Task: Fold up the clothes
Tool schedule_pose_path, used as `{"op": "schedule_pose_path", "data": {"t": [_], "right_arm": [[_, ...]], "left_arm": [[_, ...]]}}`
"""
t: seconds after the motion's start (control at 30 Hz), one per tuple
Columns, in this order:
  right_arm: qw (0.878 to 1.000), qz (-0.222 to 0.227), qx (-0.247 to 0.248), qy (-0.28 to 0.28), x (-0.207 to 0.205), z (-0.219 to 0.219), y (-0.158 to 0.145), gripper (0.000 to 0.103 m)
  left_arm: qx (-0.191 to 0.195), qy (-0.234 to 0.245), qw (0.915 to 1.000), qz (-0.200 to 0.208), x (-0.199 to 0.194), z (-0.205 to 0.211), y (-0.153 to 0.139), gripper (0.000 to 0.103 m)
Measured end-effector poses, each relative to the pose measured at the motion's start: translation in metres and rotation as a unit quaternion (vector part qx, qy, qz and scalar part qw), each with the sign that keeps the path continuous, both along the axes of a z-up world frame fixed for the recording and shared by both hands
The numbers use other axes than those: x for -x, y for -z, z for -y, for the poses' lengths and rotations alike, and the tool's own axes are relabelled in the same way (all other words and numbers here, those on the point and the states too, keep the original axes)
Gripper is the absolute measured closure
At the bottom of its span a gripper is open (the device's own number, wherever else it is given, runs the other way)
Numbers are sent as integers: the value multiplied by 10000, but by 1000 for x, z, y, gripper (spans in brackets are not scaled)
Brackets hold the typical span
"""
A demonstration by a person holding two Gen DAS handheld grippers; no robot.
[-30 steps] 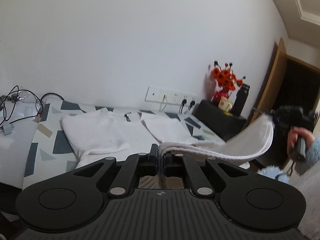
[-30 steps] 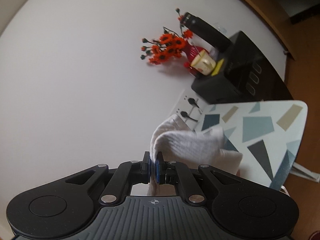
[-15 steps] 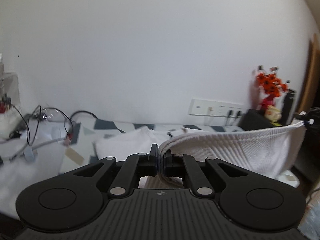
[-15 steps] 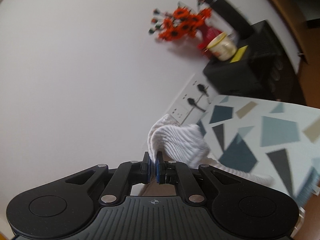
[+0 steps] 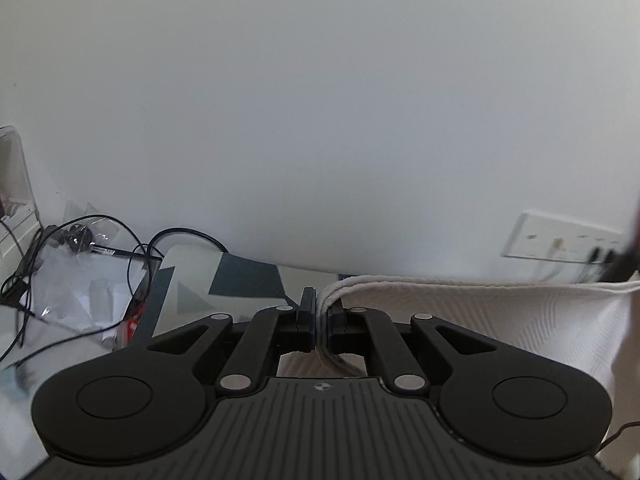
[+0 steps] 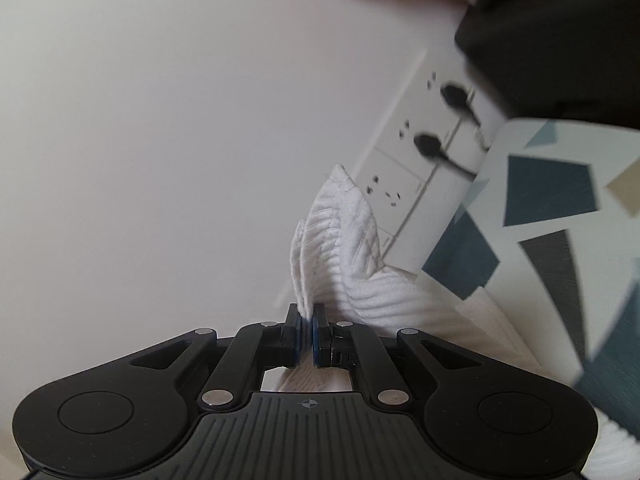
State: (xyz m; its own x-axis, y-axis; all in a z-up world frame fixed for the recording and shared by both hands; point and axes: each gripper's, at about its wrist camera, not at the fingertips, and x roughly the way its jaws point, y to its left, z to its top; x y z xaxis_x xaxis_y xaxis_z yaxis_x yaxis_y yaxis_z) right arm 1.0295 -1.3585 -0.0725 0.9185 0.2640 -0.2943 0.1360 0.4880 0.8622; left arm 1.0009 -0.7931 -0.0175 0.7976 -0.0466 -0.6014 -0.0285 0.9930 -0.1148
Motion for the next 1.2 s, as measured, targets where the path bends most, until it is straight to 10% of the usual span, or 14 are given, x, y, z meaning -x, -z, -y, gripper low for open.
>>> {"op": "schedule_pose_path", "data": {"t": [0.37, 0.43, 0.5, 0.53, 0.87, 1.2], "right_arm": [[9918, -1068, 470, -512, -128, -13, 95, 97], [9894, -1241, 588, -482, -138, -19, 107, 88], [9880, -1358, 631, -371, -141, -22, 112, 52], [9873, -1417, 652, -315, -143, -23, 115, 47], [9792, -1219, 403, -1573, -116, -110, 83, 37], [9224, -1656, 372, -3470, -82, -300, 103, 38]], "left_arm": [[-473, -423, 9932, -978, -98, 4, 96, 96], [-642, -246, 9866, -1479, -111, 7, 119, 78], [-900, -134, 9822, -1641, -115, 9, 128, 34], [-1016, -85, 9831, -1521, -111, 10, 125, 34], [76, 541, 9975, -441, 5, -62, 30, 16], [1558, 540, 9790, -1203, 162, -121, 121, 16]]}}
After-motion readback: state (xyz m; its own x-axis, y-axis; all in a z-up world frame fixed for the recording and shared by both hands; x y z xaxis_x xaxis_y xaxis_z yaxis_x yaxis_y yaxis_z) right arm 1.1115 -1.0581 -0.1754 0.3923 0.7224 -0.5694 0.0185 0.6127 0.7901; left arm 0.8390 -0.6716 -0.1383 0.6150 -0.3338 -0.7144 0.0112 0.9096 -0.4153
